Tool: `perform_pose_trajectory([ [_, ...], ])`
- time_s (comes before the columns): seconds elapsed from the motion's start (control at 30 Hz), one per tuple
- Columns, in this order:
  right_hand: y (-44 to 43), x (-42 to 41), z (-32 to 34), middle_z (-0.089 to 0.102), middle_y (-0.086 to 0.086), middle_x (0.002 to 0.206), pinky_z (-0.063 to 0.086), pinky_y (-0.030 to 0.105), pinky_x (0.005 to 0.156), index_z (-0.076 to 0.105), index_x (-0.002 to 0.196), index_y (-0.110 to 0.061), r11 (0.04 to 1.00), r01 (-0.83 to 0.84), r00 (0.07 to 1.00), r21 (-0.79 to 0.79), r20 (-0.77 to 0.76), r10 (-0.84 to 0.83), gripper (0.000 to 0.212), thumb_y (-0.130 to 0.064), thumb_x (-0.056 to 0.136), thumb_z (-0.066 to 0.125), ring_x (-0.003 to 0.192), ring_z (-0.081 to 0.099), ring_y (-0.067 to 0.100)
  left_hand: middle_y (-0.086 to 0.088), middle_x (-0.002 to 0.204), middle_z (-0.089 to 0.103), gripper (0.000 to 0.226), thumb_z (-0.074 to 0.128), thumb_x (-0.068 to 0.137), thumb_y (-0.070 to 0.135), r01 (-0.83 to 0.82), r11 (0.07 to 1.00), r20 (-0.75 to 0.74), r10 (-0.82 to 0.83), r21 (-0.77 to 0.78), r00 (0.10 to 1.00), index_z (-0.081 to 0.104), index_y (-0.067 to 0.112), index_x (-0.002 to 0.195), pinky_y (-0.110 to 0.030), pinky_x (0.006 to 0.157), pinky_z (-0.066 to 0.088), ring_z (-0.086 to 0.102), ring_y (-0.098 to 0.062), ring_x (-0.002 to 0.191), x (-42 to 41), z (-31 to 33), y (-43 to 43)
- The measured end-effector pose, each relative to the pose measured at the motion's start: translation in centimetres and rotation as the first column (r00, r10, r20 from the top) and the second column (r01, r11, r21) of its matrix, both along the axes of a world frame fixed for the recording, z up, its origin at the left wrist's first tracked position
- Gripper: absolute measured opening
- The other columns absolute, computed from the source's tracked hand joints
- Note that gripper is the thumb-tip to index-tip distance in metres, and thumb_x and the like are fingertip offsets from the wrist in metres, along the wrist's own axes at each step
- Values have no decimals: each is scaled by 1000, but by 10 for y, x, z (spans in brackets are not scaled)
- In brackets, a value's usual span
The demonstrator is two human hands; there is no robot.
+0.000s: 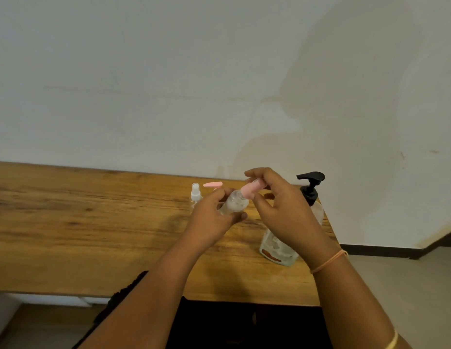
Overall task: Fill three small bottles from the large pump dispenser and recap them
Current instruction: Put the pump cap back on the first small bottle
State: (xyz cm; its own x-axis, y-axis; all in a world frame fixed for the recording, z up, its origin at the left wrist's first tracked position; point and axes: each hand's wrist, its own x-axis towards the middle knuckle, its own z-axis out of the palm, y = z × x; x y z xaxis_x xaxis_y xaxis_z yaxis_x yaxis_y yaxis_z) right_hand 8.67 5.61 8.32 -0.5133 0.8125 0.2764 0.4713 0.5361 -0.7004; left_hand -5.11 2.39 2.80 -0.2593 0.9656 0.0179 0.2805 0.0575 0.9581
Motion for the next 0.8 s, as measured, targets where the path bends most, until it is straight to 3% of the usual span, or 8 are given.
perform_pose_trajectory([
  [0.07,2,1,-1,60,-10,117,46,23,98,50,125,-27,992,-31,990,-122,-142,14,39,-3,95,49,116,53,3,7,109,65,42,77,75,18,17,1000,36,-17,2,999,61,27,112,-28,85,50,58,-11,104,0,0,0],
  [0.17,3,2,-4,61,-16,116,44,13,95,47,127,-31,969,-105,955,-224,-294,35,46,2,96,45,114,53,-6,4,108,67,46,79,72,16,38,999,98,-38,-1,994,63,26,114,-38,89,54,63,-14,101,1,-1,-2],
  [0.27,5,0,-7,63,-18,107,43,8,91,45,128,-33,964,-118,955,-238,-293,45,47,2,96,47,104,55,-12,4,104,70,47,80,71,15,44,999,111,-45,8,993,64,24,115,-36,85,56,66,-13,97,2,-2,-3],
  [0.37,4,-2,-8,63,-15,104,43,5,88,52,129,-28,982,-19,963,-188,-269,-33,42,-6,93,55,100,57,-8,5,102,71,42,80,71,17,24,999,110,-28,35,993,65,28,109,-35,85,56,66,-11,97,3,-2,-3],
  [0.53,0,-12,-10,65,-3,95,52,17,76,63,105,-19,986,165,959,5,-234,-159,17,-19,88,65,87,62,6,11,99,71,39,80,70,16,4,999,143,-10,41,990,63,38,98,-24,81,55,66,-4,96,5,0,-4],
  [0.67,0,-10,-8,62,-3,86,49,16,68,58,94,-21,979,204,962,-2,-187,-200,15,-27,85,68,79,59,7,9,100,72,39,80,70,15,18,999,142,-22,28,990,64,35,100,-29,84,56,66,-8,99,8,-1,-3],
  [0.73,2,-9,-5,61,-6,90,46,12,69,57,99,-23,982,174,964,-74,-194,-185,23,-30,82,70,83,58,5,9,101,72,40,80,69,19,8,1000,141,-10,19,990,66,29,105,-35,87,55,65,-9,100,8,-1,-3],
  [0.8,2,-6,-3,61,-8,109,47,11,82,52,124,-23,970,69,948,-232,-287,-136,44,-33,83,66,100,58,1,9,101,72,44,81,68,22,2,1000,136,-4,19,991,66,25,110,-36,88,54,65,-8,100,8,-1,-3],
])
